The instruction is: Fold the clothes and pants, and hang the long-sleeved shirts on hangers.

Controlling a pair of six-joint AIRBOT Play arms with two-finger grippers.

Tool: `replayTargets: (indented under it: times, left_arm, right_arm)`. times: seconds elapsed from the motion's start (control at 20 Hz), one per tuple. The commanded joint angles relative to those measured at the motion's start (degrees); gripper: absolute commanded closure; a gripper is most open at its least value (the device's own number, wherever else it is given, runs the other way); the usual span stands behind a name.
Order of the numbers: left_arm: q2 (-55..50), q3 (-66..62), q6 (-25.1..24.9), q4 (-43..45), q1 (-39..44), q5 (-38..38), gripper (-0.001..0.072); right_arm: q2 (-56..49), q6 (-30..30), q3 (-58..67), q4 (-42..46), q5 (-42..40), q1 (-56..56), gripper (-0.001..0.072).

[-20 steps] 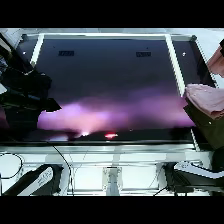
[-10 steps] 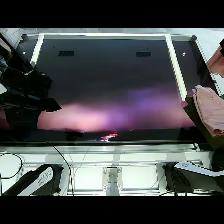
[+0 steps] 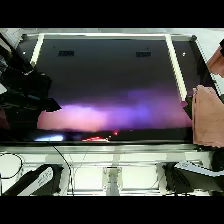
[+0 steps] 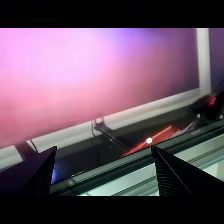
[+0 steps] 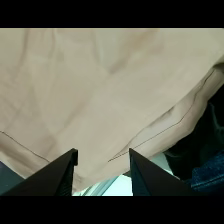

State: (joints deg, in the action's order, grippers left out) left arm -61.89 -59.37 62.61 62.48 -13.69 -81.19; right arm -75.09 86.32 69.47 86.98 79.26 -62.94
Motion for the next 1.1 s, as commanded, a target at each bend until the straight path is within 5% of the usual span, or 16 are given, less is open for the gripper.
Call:
replayTargets:
  times: [0.0, 0.1, 0.35, 0.4, 0.45, 0.55, 0.85, 1.05]
  left_arm:
    - [-0.02, 0.0, -0.02, 0.02, 0.02, 0.0, 0.0021]
    - [-0.02, 0.0, -0.02, 0.02, 0.02, 0.0, 0.0021]
    - [-0.02, 0.0, 0.0, 0.02, 0.02, 0.0, 0.0021]
    - [-0.02, 0.0, -0.02, 0.02, 0.02, 0.0, 0.0021]
    - [-0.02, 0.0, -0.02, 0.02, 0.02, 0.0, 0.0021]
    - [-0.02, 0.0, -0.02, 0.02, 0.02, 0.0, 0.0021]
    - [-0.02, 0.0, -0.02, 0.02, 0.02, 0.0, 0.0022]
    - [-0.02, 0.0, -0.02, 0.02, 0.02, 0.0, 0.0021]
  right_arm:
    - [1.51, -0.52, -0.28, 0.04, -1.36, -0.04, 0.0325]
    - [3.67, -1.77, 0.09, -3.96, -4.22, 0.15, 0.0327]
    - [9.22, -14.14, 0.07, -34.49, -8.28, 8.02, 0.0339]
    - [10.14, -16.46, 0.07, -38.4, -7.67, 12.11, 0.036]
    - [10.86, -17.99, 0.07, -40.0, -6.93, 16.76, 0.0457]
    - [11.52, -20.5, 0.07, -39.95, -5.35, 28.63, 0.0703]
    - [10.27, -20.41, 0.07, -28.13, -12.02, 66.12, 0.0704]
    - [7.19, -17.9, 0.07, -23.54, -15.1, 80.98, 0.0704]
